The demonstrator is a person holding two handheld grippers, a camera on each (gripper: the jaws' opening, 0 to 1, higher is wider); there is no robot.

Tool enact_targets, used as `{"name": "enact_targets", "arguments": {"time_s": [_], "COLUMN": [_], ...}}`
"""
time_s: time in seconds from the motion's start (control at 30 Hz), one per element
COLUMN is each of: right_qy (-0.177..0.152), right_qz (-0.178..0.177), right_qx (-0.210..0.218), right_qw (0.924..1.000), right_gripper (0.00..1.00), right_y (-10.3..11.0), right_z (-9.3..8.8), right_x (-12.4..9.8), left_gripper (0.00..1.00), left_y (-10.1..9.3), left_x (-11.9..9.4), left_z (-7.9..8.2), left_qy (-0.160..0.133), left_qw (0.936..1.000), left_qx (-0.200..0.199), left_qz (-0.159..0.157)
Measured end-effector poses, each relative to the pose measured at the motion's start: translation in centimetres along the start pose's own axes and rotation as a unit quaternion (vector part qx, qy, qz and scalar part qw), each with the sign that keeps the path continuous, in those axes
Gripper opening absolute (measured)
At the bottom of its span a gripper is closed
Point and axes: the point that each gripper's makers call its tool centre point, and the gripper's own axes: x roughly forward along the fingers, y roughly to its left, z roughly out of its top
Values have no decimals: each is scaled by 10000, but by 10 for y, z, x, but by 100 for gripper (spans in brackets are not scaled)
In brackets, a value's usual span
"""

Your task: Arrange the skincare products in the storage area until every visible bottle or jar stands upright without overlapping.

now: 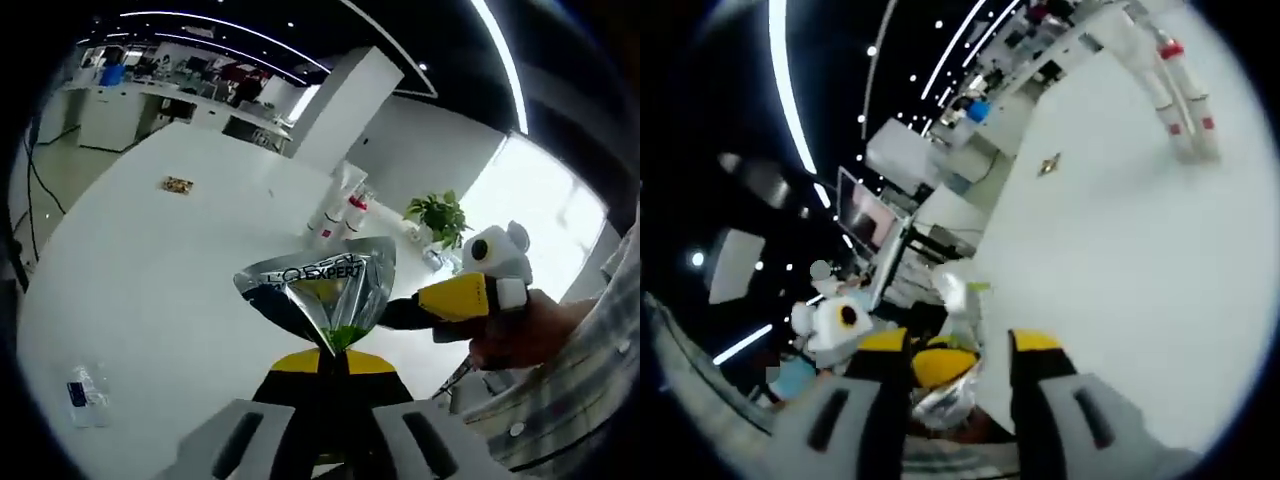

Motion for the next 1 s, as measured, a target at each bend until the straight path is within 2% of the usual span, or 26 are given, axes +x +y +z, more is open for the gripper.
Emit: {"name": "enact_targets", "arguments": {"time_s": [0.1, 0.17, 0.27, 0.33, 0.4, 0.47, 0.63, 0.67, 0.77, 0.93, 0.97, 1.0], "right_qy": [-27, -39, 9, 88, 118, 55, 185, 177, 159, 129, 136, 143], "right_qz": [-41, -64, -237, -376, -440, -482, -492, -475, -372, -87, -44, 70], "right_qx": [111, 193, 300, 328, 384, 426, 178, 197, 271, 368, 393, 397], "right_qw": [9999, 9998, 9993, 9987, 9982, 9979, 9985, 9985, 9988, 9992, 9991, 9991], "right_gripper": [39, 39, 38, 31, 18, 18, 12, 10, 5, 3, 3, 3], "right_y": [0, 0, -5, -11, -15, -17, -16, -16, -15, -9, -8, -5], "right_z": [0, 0, -3, -7, -9, -6, -5, -3, 1, 14, 16, 19], "right_x": [0, 0, 0, -3, -7, -11, -19, -20, -26, -36, -37, -39], "left_gripper": [4, 4, 5, 5, 5, 5, 11, 18, 38, 49, 50, 49], "left_y": [-8, -12, -23, -28, -33, -36, -43, -45, -46, -54, -56, -61], "left_x": [3, 5, 9, 11, 13, 15, 19, 21, 24, 26, 26, 26], "left_z": [-6, -10, -10, -7, -6, -6, -10, -10, -8, 2, 4, 8], "left_qy": [249, 392, 425, 422, 441, 451, 472, 471, 427, 281, 216, 102], "left_qw": [9981, 9962, 9940, 9925, 9909, 9900, 9912, 9900, 9920, 9935, 9939, 9938], "left_qx": [559, 772, 1010, 1149, 1268, 1339, 1226, 1314, 1163, 971, 894, 711], "left_qz": [49, 82, 58, 43, 17, 1, -164, -205, -259, -529, -616, -848]}}
